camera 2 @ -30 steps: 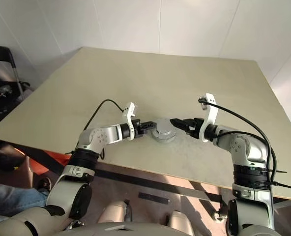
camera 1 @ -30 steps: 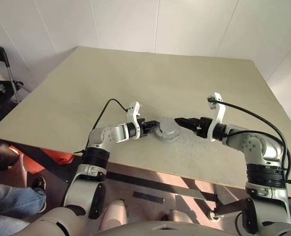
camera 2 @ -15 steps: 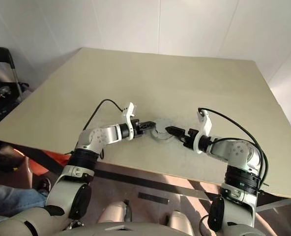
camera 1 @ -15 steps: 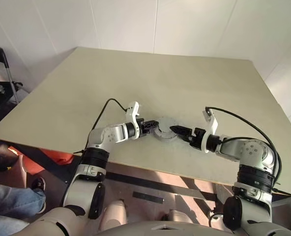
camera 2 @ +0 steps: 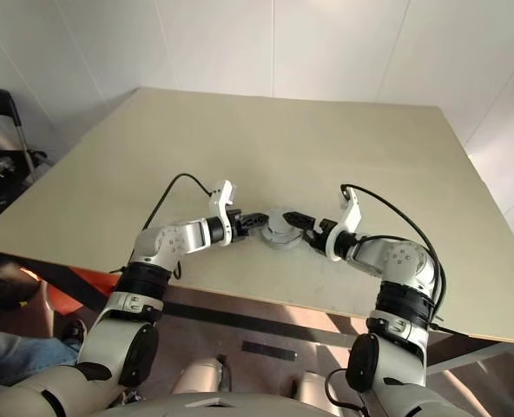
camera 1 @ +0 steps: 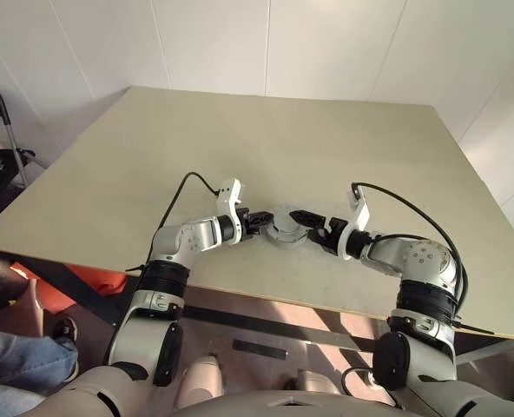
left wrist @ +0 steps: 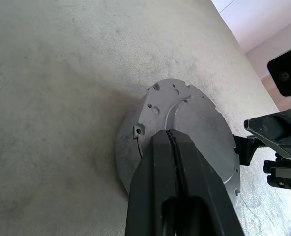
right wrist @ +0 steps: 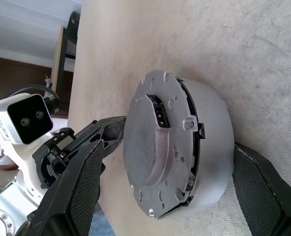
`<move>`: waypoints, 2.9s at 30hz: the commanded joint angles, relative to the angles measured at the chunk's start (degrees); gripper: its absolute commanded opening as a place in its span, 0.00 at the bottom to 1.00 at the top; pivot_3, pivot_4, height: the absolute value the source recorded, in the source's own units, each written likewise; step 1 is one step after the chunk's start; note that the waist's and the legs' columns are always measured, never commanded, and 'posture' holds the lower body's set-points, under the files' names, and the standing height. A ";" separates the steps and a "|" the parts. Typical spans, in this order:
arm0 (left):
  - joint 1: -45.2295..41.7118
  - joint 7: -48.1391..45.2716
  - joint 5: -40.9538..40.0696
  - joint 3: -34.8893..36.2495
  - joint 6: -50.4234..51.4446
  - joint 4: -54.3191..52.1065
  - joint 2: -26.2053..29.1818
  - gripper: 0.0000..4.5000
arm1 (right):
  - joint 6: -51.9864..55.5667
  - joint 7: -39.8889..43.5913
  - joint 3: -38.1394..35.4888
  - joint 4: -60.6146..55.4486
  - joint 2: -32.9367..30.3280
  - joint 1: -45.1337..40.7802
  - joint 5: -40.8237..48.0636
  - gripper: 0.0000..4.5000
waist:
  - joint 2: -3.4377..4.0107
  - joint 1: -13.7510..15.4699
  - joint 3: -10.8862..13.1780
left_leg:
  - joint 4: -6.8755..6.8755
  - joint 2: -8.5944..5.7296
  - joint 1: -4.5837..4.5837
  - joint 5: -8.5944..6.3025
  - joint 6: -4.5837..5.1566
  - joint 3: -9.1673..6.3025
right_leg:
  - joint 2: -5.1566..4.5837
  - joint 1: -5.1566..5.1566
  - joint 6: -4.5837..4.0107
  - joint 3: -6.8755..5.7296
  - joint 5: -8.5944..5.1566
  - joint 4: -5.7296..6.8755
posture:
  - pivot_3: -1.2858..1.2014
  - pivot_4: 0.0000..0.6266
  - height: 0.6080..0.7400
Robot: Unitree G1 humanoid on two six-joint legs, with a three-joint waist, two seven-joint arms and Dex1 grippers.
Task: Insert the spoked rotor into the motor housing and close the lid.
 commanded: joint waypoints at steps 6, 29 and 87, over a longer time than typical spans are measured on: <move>0.67 0.75 0.97 -1.29 0.88 1.72 -1.07 0.00 | 1.16 2.09 8.82 -1.99 2.67 -0.37 0.99 0.91 | 0.00 0.13 0.00 | -0.26 -0.05 -0.15 -0.07 0.12 0.00 | 0.01 -0.13 -0.37 -0.06 0.21 -0.07 | 0.52 0.00 1.00; 1.08 2.28 -4.53 10.15 -4.85 -0.11 0.32 0.00 | -8.32 -1.62 2.02 10.19 -0.49 -8.71 0.12 0.52 | 0.09 -0.09 0.03 | -0.22 0.03 -0.62 0.00 0.03 -0.08 | 0.00 -0.55 -0.34 -0.37 0.31 0.02 | 0.52 0.00 1.00; 3.35 6.61 -38.85 26.41 10.95 -1.38 -1.18 0.96 | -8.26 -17.52 -7.74 14.98 7.83 -25.23 18.63 0.52 | 0.05 0.39 0.28 | 1.62 0.40 -2.85 -0.21 0.50 -0.25 | 0.09 -2.09 -0.25 -0.91 0.73 1.01 | 0.52 0.00 1.00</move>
